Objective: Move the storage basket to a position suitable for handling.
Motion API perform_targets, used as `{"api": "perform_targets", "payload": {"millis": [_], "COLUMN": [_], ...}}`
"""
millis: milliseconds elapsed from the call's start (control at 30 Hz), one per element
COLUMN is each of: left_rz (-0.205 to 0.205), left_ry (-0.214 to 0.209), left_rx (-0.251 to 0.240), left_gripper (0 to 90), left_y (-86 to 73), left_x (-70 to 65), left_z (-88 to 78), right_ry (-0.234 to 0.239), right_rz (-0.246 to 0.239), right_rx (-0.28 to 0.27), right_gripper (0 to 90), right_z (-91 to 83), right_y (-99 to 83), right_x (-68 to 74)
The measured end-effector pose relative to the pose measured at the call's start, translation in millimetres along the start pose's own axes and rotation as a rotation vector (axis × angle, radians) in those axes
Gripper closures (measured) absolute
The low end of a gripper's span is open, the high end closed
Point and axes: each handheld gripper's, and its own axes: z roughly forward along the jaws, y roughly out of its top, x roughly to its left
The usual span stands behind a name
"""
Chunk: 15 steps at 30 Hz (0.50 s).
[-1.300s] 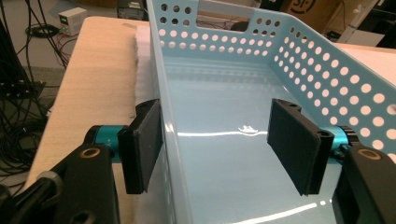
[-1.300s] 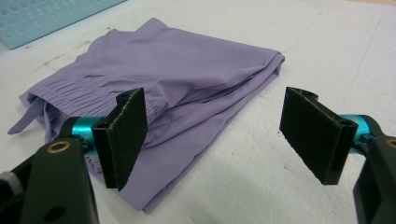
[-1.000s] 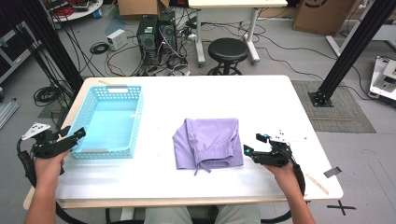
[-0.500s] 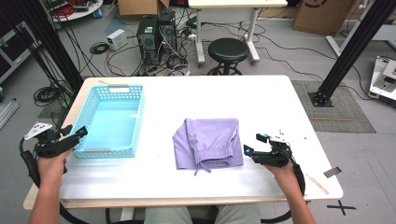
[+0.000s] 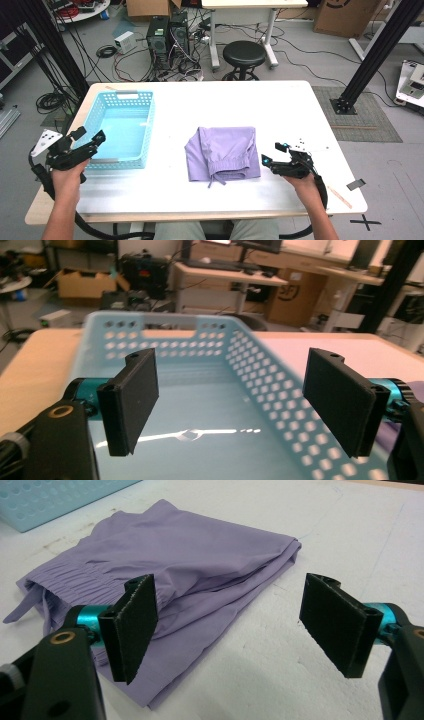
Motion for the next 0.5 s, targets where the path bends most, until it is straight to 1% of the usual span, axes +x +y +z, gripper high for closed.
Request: {"api": "perform_targets", "payload": {"millis": [67, 200, 267, 300, 333, 433, 500], "left_rz": [0.012, 0.038, 0.061, 0.075, 0.077, 0.095, 0.094], "left_ry": [-0.028, -0.056, -0.079, -0.098, -0.104, -0.134, -0.147], "left_rx": [0.003, 0.005, 0.012, 0.021, 0.022, 0.028, 0.029], "left_gripper": [22.3, 22.3, 22.3, 22.3, 22.3, 22.3, 22.3], "left_y": [2.1, 3.9, 2.4, 1.6, 1.1, -0.4, -1.7], "left_x": [-13.0, -35.0, -46.2, -52.7, -56.8, -71.1, -76.7], "left_z": [4.5, 13.1, 18.2, 21.7, 23.8, 31.0, 34.2], "right_ry": [0.005, 0.004, 0.004, 0.001, -0.001, -0.002, -0.004], "right_rz": [-0.002, -0.004, -0.009, -0.009, -0.015, -0.011, -0.008], "right_rx": [0.000, -0.007, -0.010, -0.009, -0.013, -0.019, -0.020], "right_gripper": [23.5, 23.5, 23.5, 23.5, 23.5, 23.5, 23.5], "right_z": [0.1, -0.4, -0.7, -1.3, -1.8, -2.2, -1.8], "right_y": [0.5, 3.1, 4.1, 4.9, 5.7, 6.6, 6.0], "right_x": [-0.4, 0.2, 0.1, 0.2, -0.6, -3.0, -4.5]}}
